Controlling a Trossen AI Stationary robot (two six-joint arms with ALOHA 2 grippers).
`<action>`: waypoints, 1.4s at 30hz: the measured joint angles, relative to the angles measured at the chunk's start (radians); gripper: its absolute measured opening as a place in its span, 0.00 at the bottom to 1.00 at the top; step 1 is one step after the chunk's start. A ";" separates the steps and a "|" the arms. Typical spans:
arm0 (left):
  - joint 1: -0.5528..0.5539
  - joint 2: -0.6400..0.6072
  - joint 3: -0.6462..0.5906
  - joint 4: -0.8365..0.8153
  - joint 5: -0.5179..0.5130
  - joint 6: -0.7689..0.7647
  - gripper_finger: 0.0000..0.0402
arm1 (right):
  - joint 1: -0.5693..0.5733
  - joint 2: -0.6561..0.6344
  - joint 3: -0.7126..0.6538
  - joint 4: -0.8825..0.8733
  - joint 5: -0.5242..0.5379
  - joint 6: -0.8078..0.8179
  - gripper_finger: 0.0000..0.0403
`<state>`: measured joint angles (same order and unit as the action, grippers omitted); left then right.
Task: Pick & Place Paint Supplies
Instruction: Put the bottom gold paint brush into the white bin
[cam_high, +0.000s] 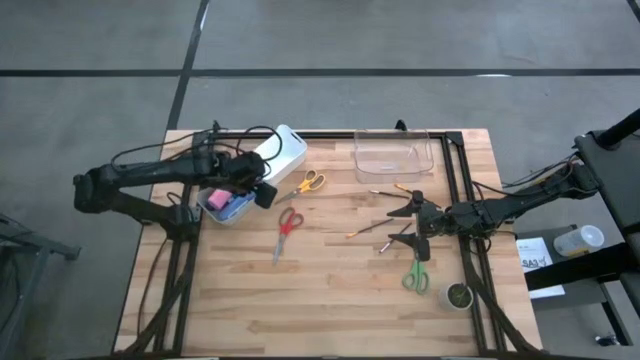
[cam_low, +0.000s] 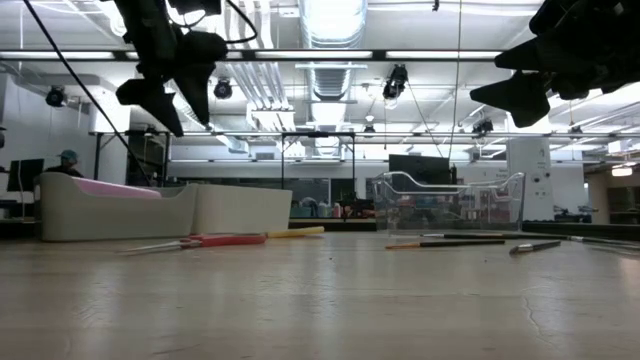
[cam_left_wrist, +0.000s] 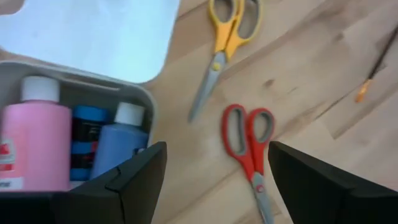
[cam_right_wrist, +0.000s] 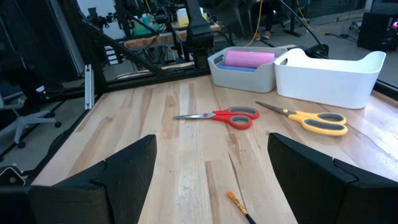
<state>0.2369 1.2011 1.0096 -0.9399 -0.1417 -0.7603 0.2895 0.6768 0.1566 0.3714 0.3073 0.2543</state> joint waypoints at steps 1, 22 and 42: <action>-0.010 0.000 0.000 0.011 0.000 -0.004 0.72 | 0.000 0.000 0.000 0.000 0.000 0.000 0.76; -0.049 -0.014 0.000 0.461 -0.057 0.165 0.72 | 0.000 0.000 0.000 0.000 0.000 0.000 0.76; -0.019 -0.288 -0.148 0.879 0.123 0.499 0.68 | 0.000 0.000 0.000 0.000 0.000 0.000 0.76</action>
<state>0.2176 0.9134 0.8616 -0.0606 -0.0188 -0.2611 0.2897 0.6765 0.1566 0.3714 0.3073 0.2543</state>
